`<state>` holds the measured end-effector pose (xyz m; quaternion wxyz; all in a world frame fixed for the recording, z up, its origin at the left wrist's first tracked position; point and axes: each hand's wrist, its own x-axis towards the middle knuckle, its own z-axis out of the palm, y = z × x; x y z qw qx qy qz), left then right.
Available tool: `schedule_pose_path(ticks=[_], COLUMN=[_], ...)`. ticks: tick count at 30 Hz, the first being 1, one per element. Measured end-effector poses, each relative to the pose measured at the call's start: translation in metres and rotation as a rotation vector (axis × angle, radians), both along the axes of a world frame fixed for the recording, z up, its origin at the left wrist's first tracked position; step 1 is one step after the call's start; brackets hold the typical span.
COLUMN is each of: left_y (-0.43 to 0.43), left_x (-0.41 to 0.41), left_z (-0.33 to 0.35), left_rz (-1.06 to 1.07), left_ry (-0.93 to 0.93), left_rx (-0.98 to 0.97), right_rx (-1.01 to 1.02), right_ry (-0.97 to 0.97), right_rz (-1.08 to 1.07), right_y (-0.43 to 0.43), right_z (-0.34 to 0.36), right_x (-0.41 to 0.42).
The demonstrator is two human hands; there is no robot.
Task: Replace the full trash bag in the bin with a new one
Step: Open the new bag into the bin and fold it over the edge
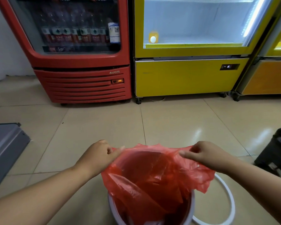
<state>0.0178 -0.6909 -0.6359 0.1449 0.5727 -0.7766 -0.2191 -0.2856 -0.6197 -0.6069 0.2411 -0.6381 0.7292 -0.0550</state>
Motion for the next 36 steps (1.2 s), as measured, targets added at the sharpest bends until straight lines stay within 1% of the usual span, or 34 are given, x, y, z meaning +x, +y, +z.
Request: schedule_pose_path(ticks=[3, 6, 9, 13, 15, 17, 19, 24, 27, 30, 34, 36], left_y=[0.005, 0.003, 0.002, 0.001, -0.001, -0.006, -0.010, -0.029, -0.039, -0.044, -0.045, -0.043], left_x=[-0.004, 0.002, 0.013, 0.018, 0.016, 0.016, 0.016, 0.013, 0.009, 0.008, 0.003, 0.000], left_z=[0.004, 0.000, -0.007, -0.014, -0.017, -0.021, -0.024, -0.032, -0.033, -0.036, -0.037, -0.038], left_rz=[-0.053, -0.151, -0.221, -0.303, -0.331, -0.354, -0.375, -0.389, -0.375, -0.350, -0.344, -0.343], left_ry=[-0.146, -0.310, -0.358, -0.424, -0.461, -0.470, -0.455, -0.409, -0.327, -0.272, -0.301, -0.279], left_rx=[-0.070, -0.132, -0.140, -0.095, -0.033, 0.052, 0.131, 0.242, 0.328, 0.431, 0.537, 0.578], right_rx=[0.003, 0.001, -0.007, 0.074, 0.137, 0.190, 0.239, 0.370, 0.436, 0.498, 0.596, 0.637], right_ry=[0.192, 0.272, 0.364, 0.414, 0.425, 0.412, 0.359, 0.288, 0.256, 0.213, 0.167, 0.139], right_rz=[0.086, 0.162, 0.246, 0.287, 0.309, 0.326, 0.320, 0.251, 0.210, 0.217, 0.247, 0.245], right_y=[0.001, 0.006, 0.008, 0.005, 0.001, -0.005, -0.013, -0.035, -0.048, -0.056, -0.060, -0.062], right_z=[-0.006, -0.013, -0.023, -0.033, -0.035, -0.034, -0.034, -0.038, -0.043, -0.048, -0.057, -0.063], right_x=[0.002, -0.001, -0.006, -0.009, -0.010, -0.011, -0.012, -0.014, -0.015, -0.015, -0.019, -0.022])
